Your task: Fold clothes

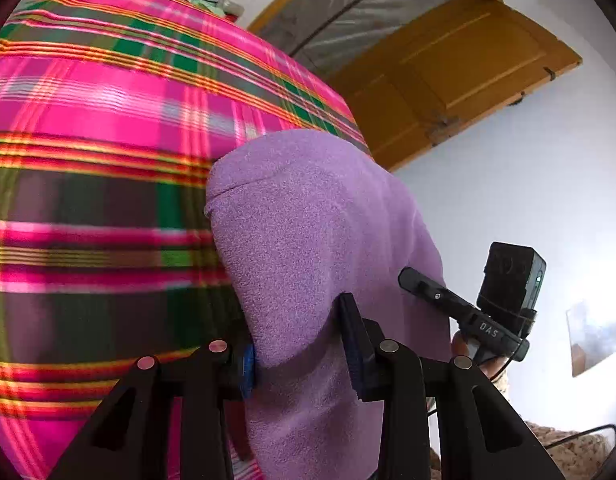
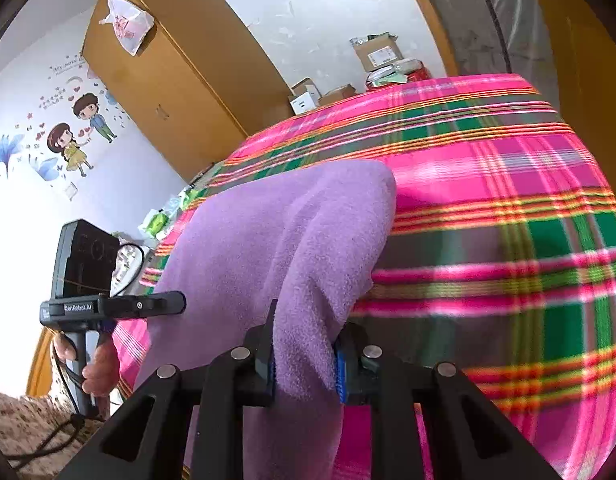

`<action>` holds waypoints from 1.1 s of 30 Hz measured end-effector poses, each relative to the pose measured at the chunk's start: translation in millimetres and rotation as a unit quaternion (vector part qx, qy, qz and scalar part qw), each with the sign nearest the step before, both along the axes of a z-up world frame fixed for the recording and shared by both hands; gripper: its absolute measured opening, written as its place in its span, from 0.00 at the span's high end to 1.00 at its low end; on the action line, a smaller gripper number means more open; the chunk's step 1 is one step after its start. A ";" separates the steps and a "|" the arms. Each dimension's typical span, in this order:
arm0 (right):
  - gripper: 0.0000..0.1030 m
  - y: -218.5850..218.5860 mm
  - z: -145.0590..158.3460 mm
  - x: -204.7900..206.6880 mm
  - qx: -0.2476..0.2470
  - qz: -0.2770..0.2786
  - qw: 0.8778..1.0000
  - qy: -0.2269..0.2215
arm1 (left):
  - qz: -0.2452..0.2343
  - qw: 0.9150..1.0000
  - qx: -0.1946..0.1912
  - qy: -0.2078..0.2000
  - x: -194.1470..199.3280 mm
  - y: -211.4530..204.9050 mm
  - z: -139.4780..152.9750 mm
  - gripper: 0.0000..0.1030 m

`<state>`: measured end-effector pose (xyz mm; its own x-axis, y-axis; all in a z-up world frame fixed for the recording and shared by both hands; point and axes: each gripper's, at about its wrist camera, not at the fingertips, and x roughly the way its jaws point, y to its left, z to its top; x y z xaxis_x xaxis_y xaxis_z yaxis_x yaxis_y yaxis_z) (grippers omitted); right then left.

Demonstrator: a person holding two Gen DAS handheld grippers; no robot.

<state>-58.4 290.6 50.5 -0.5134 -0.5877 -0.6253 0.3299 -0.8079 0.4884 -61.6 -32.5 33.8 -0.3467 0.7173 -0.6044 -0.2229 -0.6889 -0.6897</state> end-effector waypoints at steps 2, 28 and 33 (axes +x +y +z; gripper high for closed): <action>0.79 -12.2 1.5 -11.7 0.000 0.008 1.000 0.004 | 0.010 1.000 -0.005 0.003 -4.6 -10.1 3.4 0.65; 0.79 -130.5 -20.9 -146.3 -0.022 0.030 0.999 -0.033 | 0.094 0.995 -0.028 -0.005 -123.9 -127.3 -8.8 0.65; 0.79 -143.6 -23.0 -162.9 -0.026 0.022 0.999 -0.035 | 0.100 0.995 -0.027 -0.005 -142.8 -142.6 -15.3 0.65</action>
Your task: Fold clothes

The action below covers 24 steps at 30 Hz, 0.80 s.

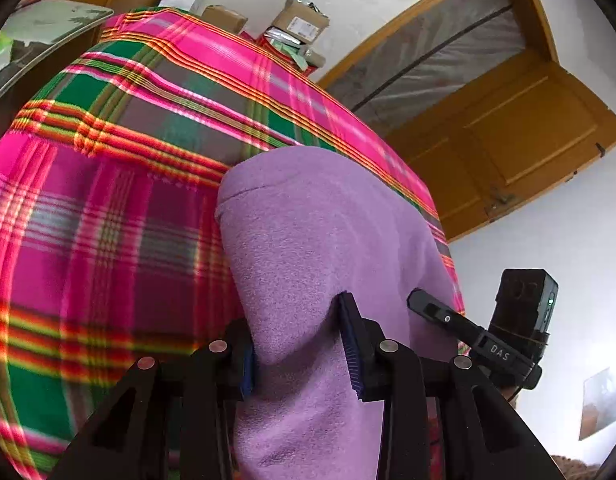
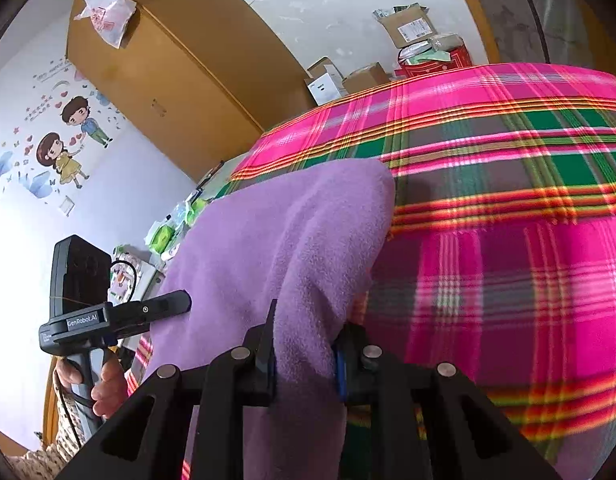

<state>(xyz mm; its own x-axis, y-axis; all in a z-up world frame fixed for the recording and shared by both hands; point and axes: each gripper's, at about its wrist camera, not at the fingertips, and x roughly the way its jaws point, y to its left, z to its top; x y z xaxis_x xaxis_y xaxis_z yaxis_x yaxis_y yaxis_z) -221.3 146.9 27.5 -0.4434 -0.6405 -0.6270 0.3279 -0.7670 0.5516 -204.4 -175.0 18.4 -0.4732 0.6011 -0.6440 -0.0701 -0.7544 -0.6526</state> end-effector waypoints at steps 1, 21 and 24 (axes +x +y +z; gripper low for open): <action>0.79 -2.7 0.1 -3.4 0.000 -0.001 1.000 0.003 | 0.000 1.000 -0.002 0.002 -2.8 -2.0 0.2 0.65; 0.66 -14.8 -14.7 -33.0 0.020 -0.017 1.000 0.005 | 0.024 1.000 0.001 0.007 -30.9 -25.9 -8.5 0.63; 0.66 -10.2 -10.1 -25.1 0.036 -0.019 0.999 0.015 | 0.031 0.999 -0.015 0.014 -21.4 -25.4 -5.2 0.63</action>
<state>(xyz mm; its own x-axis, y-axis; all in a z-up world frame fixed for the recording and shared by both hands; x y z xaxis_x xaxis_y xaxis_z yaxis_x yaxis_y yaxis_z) -246.4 136.7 17.4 -0.4857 -0.5765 -0.6570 0.3134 -0.8166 0.4848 -225.9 -200.4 13.3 -0.5275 0.5503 -0.6473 -0.0405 -0.7773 -0.6278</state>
